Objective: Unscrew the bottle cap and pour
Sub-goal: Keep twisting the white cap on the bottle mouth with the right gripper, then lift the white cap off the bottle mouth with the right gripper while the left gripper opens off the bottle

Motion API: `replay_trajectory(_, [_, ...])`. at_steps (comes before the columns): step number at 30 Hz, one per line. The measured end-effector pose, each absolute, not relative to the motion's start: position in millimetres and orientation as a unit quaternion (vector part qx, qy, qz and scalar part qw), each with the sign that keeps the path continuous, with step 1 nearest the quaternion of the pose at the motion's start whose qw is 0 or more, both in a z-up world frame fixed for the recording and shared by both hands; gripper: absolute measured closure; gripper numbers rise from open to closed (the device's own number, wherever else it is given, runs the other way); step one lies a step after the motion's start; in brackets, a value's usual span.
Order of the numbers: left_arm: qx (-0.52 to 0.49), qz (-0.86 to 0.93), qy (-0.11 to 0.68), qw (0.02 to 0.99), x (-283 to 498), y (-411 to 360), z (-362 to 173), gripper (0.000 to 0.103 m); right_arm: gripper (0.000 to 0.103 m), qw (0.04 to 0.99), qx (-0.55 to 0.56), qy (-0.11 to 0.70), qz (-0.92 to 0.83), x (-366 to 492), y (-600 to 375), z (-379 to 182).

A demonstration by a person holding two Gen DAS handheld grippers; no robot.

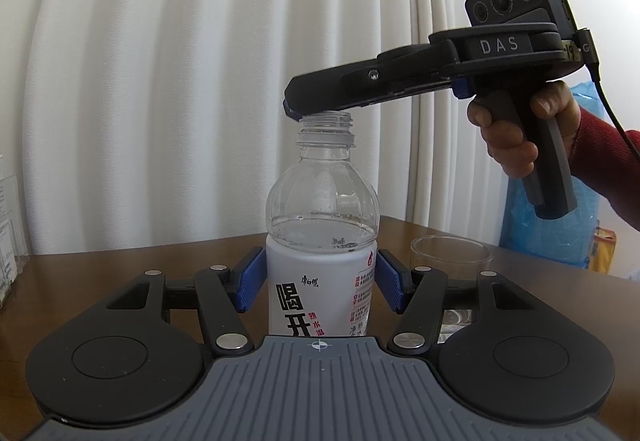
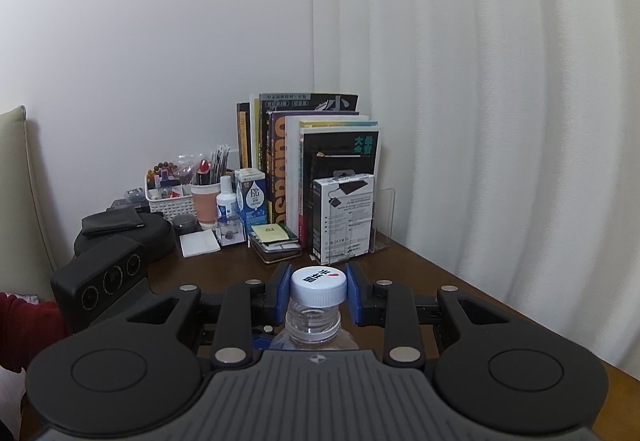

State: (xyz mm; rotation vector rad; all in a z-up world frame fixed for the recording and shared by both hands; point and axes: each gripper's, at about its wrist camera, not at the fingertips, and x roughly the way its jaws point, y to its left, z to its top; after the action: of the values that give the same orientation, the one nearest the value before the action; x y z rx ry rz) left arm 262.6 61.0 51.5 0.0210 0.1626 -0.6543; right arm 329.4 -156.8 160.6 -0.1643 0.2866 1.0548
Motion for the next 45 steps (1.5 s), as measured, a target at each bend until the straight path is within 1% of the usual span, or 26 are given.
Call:
replay_trajectory(32, [0.019,-0.313,0.077,0.947,261,59,49,0.043,0.072,0.870,-0.076,0.134,0.468,317,-176,162])
replay_trajectory(37, [0.023,-0.307,0.075,0.948,261,57,49,0.038,0.072,0.872,-0.076,0.130,0.467,314,-176,165])
replay_trajectory(39, [0.024,-0.305,0.075,0.949,261,56,49,0.033,0.072,0.873,-0.076,0.130,0.465,313,-177,165])
replay_trajectory(41, [0.023,-0.303,0.077,0.950,261,56,49,0.023,0.072,0.874,-0.077,0.130,0.462,311,-178,164])
replay_trajectory(45, [0.024,-0.301,0.078,0.950,259,55,49,0.018,0.072,0.877,-0.080,0.129,0.456,306,-180,165])
